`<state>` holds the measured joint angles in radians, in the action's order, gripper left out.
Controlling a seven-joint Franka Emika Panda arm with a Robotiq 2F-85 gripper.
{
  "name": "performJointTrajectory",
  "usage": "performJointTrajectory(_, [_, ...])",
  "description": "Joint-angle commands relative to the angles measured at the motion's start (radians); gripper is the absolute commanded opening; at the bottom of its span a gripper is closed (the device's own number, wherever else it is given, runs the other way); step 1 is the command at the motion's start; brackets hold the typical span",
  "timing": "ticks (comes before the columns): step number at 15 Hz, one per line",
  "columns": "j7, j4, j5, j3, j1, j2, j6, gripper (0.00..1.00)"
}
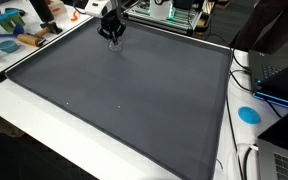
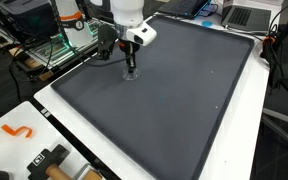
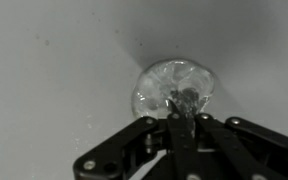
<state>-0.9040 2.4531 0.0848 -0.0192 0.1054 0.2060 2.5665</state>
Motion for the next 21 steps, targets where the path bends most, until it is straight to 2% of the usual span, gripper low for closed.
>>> performJointTrajectory(1, [0.017, 0.000, -0.013, 0.008, 0.004, -0.029, -0.049, 0.35])
performJointTrajectory(13, [0.110, -0.005, 0.013, 0.006, -0.021, -0.075, -0.095, 0.35])
performJointTrajectory(21, [0.118, -0.015, 0.010, 0.008, -0.025, -0.102, -0.154, 0.35])
